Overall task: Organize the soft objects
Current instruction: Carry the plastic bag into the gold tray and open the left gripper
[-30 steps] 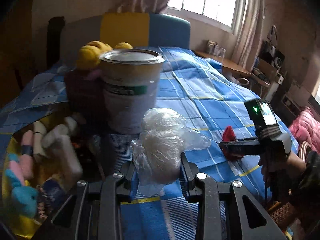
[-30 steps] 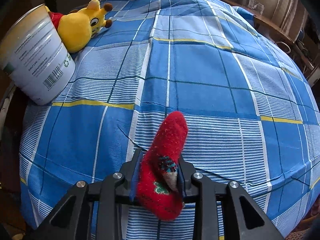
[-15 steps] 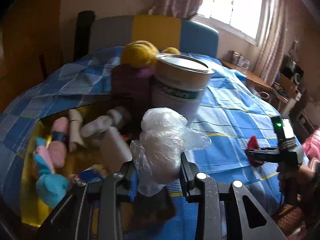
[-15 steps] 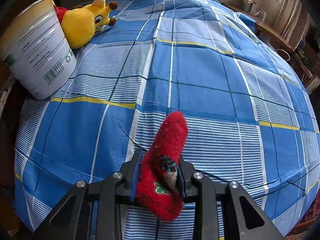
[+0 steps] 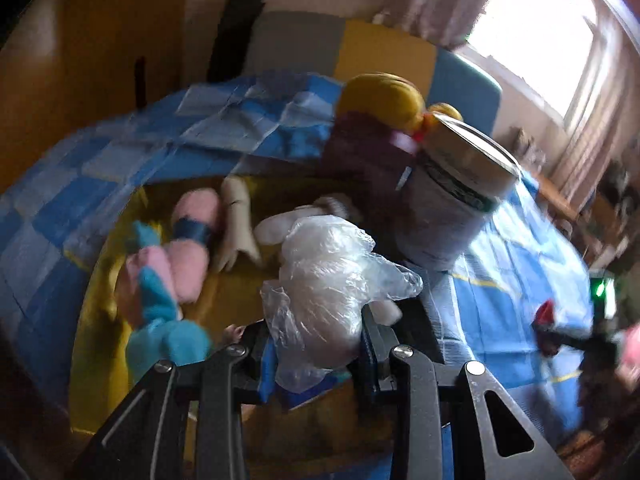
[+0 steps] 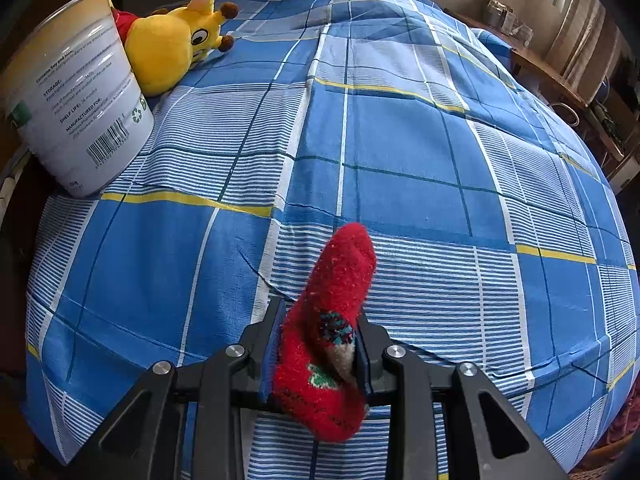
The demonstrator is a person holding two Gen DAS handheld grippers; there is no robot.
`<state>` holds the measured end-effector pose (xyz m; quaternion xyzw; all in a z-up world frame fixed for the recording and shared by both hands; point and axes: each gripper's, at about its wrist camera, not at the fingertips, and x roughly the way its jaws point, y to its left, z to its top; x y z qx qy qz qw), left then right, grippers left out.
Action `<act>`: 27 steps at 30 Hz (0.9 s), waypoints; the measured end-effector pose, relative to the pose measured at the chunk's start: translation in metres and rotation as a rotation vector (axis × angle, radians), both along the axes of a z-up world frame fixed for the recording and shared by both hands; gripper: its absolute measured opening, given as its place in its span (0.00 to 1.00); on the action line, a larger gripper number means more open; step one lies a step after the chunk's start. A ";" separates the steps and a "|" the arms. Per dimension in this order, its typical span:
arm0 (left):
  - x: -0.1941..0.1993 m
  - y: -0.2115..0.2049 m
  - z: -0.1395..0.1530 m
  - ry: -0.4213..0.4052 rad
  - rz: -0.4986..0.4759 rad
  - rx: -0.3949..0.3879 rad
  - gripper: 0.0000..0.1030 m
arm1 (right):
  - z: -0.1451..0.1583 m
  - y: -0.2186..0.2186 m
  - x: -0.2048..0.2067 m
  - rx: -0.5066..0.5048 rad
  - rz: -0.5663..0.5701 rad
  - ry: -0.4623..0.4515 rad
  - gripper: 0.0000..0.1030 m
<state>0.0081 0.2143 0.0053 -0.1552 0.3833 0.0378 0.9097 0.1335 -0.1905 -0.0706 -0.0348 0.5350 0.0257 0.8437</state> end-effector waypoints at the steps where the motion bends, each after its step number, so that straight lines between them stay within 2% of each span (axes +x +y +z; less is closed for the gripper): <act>1: -0.002 0.010 0.000 -0.001 0.018 -0.029 0.33 | 0.000 0.000 0.000 -0.001 0.001 0.000 0.29; 4: -0.011 0.040 0.000 -0.010 0.078 -0.087 0.33 | 0.000 0.001 0.000 -0.002 0.001 0.001 0.29; 7: -0.017 0.061 -0.003 -0.011 0.097 -0.160 0.33 | 0.000 0.001 0.000 -0.007 0.003 0.001 0.29; 13: 0.002 0.062 -0.015 0.034 0.100 -0.223 0.36 | 0.000 0.004 -0.001 -0.018 0.003 0.001 0.29; 14: 0.006 0.060 -0.015 0.035 0.104 -0.219 0.39 | 0.000 0.004 -0.001 -0.020 0.004 0.000 0.29; 16: 0.017 0.056 -0.018 0.053 0.116 -0.197 0.56 | 0.000 0.005 -0.001 -0.024 0.005 -0.001 0.29; 22: 0.022 0.048 -0.021 0.071 0.128 -0.081 0.66 | 0.001 0.004 -0.001 -0.022 0.003 0.000 0.29; 27: 0.009 0.041 -0.016 0.062 0.133 0.023 0.66 | 0.001 0.007 -0.001 -0.041 0.004 -0.005 0.29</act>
